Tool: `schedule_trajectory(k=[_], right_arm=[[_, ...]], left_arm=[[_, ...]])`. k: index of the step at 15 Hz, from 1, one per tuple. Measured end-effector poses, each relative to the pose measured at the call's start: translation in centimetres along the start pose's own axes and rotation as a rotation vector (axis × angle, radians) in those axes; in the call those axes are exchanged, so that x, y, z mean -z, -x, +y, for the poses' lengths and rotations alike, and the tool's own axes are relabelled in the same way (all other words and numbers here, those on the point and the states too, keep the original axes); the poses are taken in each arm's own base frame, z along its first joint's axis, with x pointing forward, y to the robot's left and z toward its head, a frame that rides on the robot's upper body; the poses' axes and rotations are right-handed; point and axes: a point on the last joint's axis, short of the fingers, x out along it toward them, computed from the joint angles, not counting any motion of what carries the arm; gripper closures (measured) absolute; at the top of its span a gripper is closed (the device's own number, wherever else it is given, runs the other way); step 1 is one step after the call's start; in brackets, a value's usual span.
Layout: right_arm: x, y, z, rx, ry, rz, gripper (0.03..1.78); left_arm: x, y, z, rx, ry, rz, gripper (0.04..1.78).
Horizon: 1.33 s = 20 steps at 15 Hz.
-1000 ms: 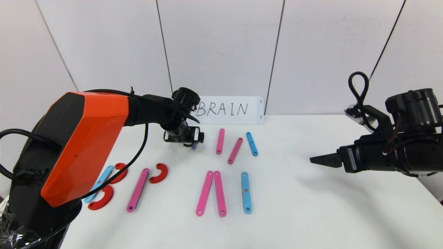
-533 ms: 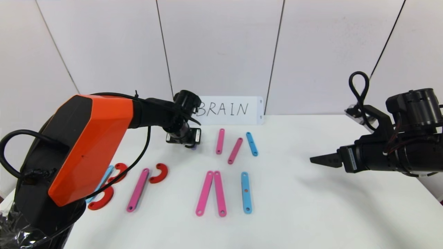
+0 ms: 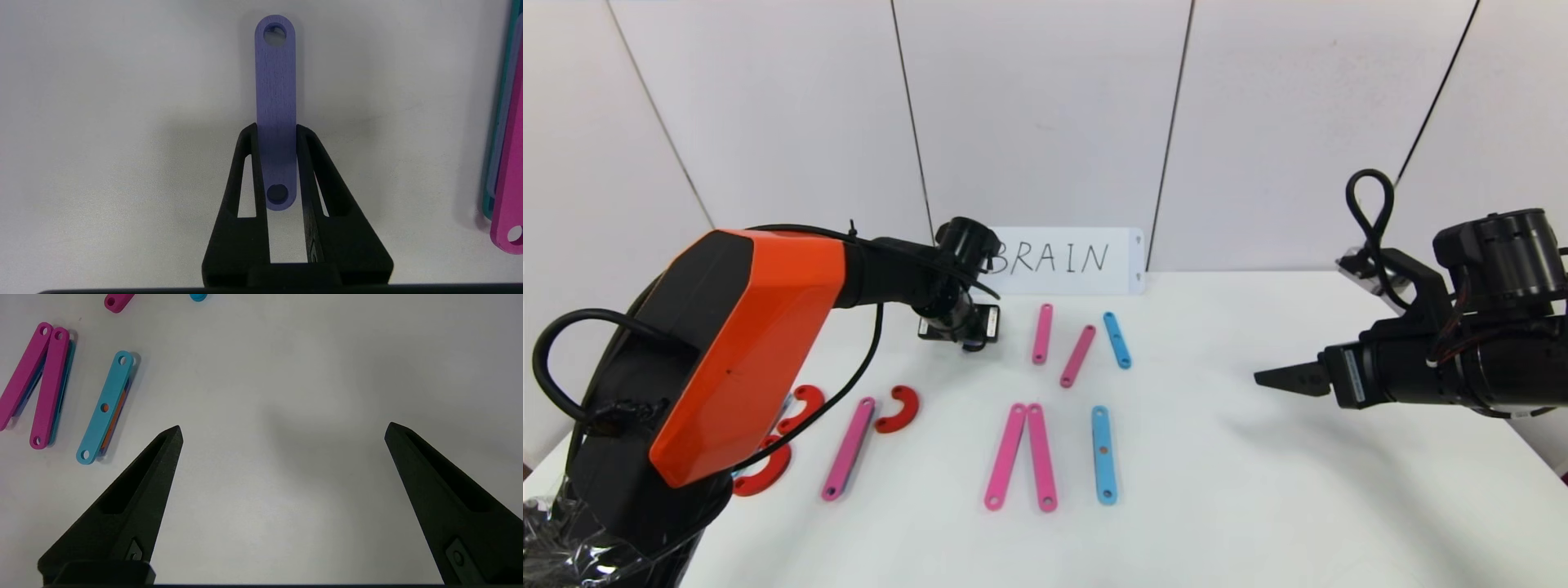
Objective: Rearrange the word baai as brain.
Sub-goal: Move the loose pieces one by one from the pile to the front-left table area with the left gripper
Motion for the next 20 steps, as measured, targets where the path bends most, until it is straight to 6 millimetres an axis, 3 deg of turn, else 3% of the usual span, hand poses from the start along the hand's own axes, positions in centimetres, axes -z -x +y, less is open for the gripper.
schedule_trajectory(k=[6,11,20], right_arm=[[0.0,0.0,0.0,0.000,0.000,0.001,0.08],[0.1,0.0,0.0,0.000,0.000,0.002,0.08],[0.1,-0.1,0.2,-0.006,0.004,0.007,0.08]], left_arm=[[0.4,1.1,0.0,-0.013,0.000,0.039,1.55],[1.2,5.1,0.3,-0.030,0.110,0.067,1.55],[6.7,12.5,-1.1,-0.224,0.371,0.047,1.55]])
